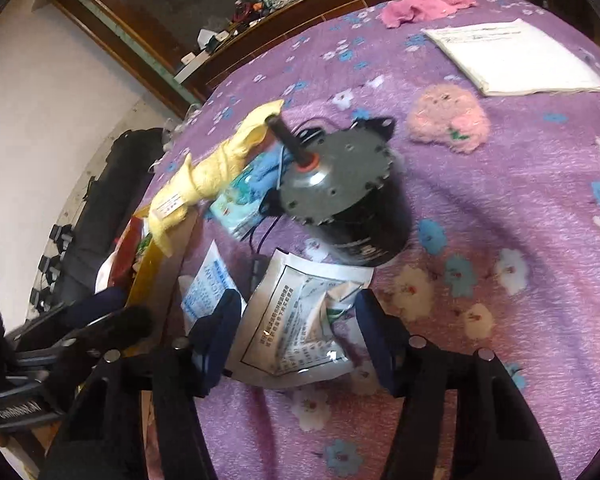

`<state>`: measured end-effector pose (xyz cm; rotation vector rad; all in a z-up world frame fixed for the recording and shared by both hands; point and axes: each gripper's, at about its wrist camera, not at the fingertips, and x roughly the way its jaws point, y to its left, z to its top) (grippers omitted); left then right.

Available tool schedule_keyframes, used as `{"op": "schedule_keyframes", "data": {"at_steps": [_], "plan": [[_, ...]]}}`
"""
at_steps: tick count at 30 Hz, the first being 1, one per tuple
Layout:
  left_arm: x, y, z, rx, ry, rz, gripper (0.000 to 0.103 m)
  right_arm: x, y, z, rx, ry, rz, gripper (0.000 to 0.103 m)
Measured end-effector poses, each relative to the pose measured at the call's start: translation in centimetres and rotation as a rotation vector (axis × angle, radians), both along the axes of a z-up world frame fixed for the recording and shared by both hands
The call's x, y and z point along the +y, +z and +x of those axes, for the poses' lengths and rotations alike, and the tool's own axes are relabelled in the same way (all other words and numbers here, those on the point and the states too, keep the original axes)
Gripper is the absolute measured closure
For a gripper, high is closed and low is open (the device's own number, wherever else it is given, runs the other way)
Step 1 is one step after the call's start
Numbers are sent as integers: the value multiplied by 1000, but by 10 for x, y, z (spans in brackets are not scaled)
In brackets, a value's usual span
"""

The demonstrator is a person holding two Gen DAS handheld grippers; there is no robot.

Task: Organize soft objects
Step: 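Open both tools to drop the plush toy and red packet into the tray, then grasp the white desiccant packet with the left tool while the right grasps a white paper packet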

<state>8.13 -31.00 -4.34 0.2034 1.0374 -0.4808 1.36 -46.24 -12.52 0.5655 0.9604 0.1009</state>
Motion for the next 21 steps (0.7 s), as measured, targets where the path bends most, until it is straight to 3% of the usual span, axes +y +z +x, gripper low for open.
{"op": "schedule_keyframes", "data": {"at_steps": [1, 2, 3, 9, 15, 21], "plan": [[-2, -3, 1, 3, -5, 10, 27, 2, 2, -1, -4, 0, -30, 55], [-3, -5, 2, 6, -11, 11, 27, 4, 3, -2, 6, -19, -81, 73], [-4, -7, 2, 11, -18, 12, 27, 3, 1, -3, 19, -28, -105, 80], [-21, -18, 12, 15, -56, 39, 27, -9, 1, -8, 8, -50, -37, 81], [-34, -43, 26, 66, -84, 125, 27, -17, -5, -7, 11, -65, 41, 82], [-35, -41, 15, 10, -86, 161, 63, -24, -13, -3, 30, -69, 107, 82]]}}
